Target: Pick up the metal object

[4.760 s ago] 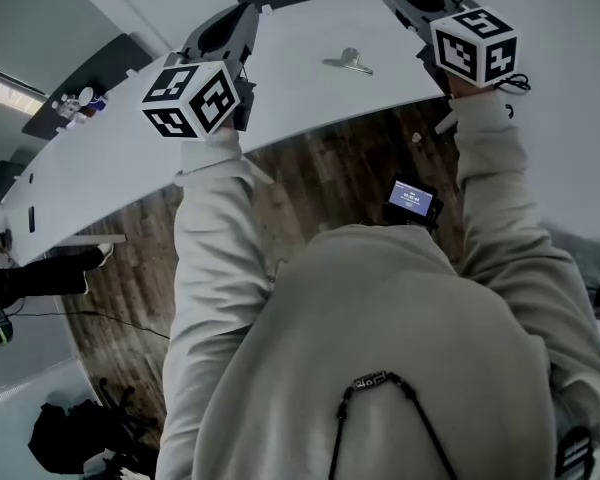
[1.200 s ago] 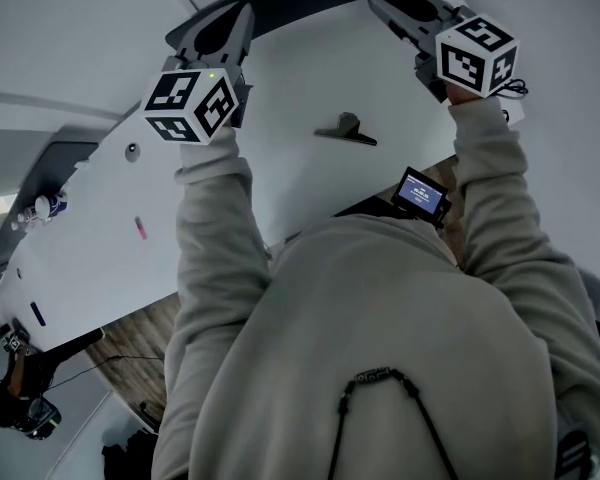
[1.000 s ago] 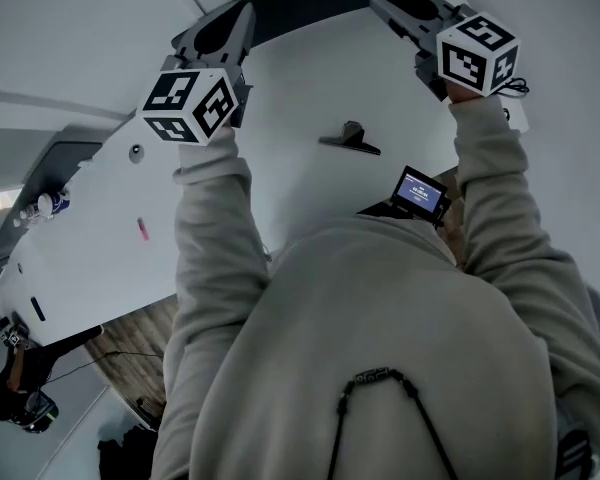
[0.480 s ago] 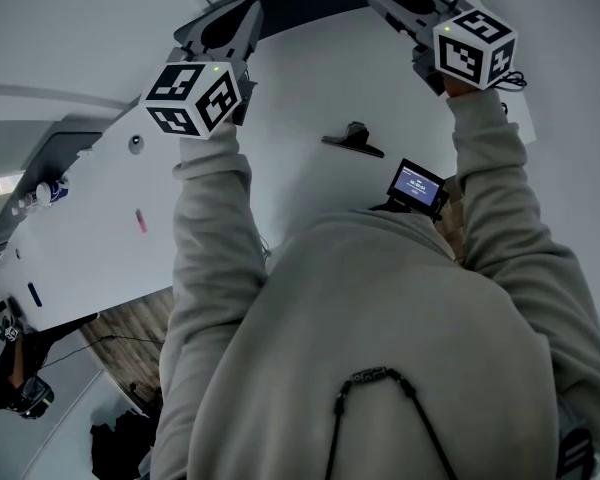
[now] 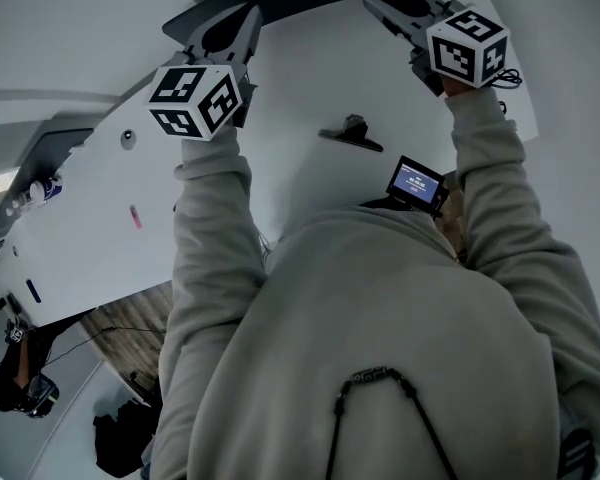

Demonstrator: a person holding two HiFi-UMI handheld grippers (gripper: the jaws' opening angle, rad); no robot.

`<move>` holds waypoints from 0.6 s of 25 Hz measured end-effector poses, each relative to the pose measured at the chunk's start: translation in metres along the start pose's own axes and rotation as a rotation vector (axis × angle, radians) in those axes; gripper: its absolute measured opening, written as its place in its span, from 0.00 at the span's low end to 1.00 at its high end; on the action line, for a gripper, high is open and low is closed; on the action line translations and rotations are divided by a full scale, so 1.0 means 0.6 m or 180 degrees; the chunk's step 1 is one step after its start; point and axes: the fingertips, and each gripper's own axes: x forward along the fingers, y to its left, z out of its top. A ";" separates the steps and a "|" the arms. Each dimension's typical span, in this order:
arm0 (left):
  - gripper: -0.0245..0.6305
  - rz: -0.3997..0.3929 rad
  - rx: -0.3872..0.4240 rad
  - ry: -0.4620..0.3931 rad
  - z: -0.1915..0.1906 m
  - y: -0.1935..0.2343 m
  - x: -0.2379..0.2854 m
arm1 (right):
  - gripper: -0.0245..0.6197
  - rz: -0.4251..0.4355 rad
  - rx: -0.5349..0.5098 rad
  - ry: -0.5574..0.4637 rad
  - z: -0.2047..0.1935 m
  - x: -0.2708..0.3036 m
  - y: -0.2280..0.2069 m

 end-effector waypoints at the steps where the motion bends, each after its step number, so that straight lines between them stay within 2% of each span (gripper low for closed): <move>1: 0.04 0.0019 -0.0014 0.0007 -0.012 0.007 0.003 | 0.07 -0.0017 0.0025 0.0031 -0.015 0.008 -0.008; 5: 0.04 0.0047 -0.0165 0.0096 -0.069 0.031 0.014 | 0.07 -0.0036 0.0146 0.0208 -0.083 0.030 -0.030; 8: 0.04 -0.0002 -0.0291 0.0169 -0.105 0.023 0.013 | 0.07 -0.0057 0.0235 0.0330 -0.125 0.021 -0.029; 15: 0.04 -0.0052 -0.0355 0.0218 -0.130 0.005 0.024 | 0.07 -0.0055 0.0332 0.0390 -0.154 0.013 -0.028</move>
